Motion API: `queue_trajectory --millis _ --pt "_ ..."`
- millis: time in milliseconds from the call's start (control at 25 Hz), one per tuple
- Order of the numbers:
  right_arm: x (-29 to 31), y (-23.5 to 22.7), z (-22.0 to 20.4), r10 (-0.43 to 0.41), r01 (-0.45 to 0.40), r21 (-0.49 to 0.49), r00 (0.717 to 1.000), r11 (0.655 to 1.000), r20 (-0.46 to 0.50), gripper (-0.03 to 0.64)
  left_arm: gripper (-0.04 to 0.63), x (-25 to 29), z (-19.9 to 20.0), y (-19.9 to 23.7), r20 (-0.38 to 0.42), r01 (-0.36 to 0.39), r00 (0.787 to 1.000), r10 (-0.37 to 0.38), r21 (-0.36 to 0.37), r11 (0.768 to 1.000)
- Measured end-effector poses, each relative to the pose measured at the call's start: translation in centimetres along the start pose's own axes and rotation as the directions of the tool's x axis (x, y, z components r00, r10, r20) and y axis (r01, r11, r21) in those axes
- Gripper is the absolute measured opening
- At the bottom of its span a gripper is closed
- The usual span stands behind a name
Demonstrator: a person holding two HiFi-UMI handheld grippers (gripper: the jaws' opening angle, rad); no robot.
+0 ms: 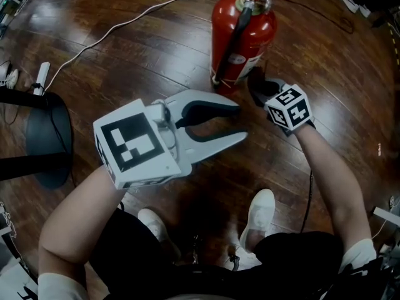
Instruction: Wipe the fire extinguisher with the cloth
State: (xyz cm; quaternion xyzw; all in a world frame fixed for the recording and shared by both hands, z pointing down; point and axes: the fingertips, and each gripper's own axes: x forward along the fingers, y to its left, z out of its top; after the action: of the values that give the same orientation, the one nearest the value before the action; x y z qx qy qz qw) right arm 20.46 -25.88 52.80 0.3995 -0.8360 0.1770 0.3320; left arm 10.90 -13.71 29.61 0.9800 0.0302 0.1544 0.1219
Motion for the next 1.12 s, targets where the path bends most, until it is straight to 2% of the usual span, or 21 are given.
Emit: queue_trajectory --millis 160,360,480,600,720,800,920,1120 --pt "-2.1 0.1 1.2 -0.019 0.019 -0.008 0.999 1.0 0.031 0.067 0.12 0.6 -0.3 0.3 0.022 0.018 1.0 -0.016 -0.055 0.998" --pt "-8.2 -0.1 5.9 -0.068 0.067 0.009 0.982 0.998 0.178 0.067 0.12 1.0 -0.1 1.5 0.03 0.038 0.999 -0.035 -0.124 0.992" --pt "-12.7 -0.1 10.4 -0.101 0.102 0.012 0.947 0.995 0.304 0.067 0.118 1.2 -0.6 2.2 0.014 0.037 0.999 -0.035 -0.099 0.994" --pt "-16.6 0.4 14.7 -0.116 0.13 -0.006 0.902 0.992 0.417 0.067 0.12 1.7 -2.1 1.9 -0.017 0.062 0.998 -0.064 -0.108 0.992" --pt "-18.8 1.2 17.9 -0.117 0.156 -0.041 0.869 0.987 0.482 0.067 0.12 2.1 -3.3 1.3 -0.054 0.087 0.994 -0.094 -0.107 0.99" --pt "-19.2 1.8 19.2 -0.111 0.171 -0.075 0.857 0.982 0.502 0.067 0.12 2.2 -3.9 1.0 -0.071 0.09 0.993 -0.097 -0.1 0.991" --pt "-18.0 2.5 19.1 -0.104 0.174 -0.097 0.863 0.98 0.494 0.067 0.12 2.2 -4.4 0.6 -0.082 0.096 0.991 -0.104 -0.102 0.99" --pt "-13.4 2.3 14.4 -0.126 0.156 -0.04 0.902 0.987 0.414 0.067 0.12 1.9 -4.5 -0.1 -0.084 0.112 0.989 -0.121 -0.104 0.988"
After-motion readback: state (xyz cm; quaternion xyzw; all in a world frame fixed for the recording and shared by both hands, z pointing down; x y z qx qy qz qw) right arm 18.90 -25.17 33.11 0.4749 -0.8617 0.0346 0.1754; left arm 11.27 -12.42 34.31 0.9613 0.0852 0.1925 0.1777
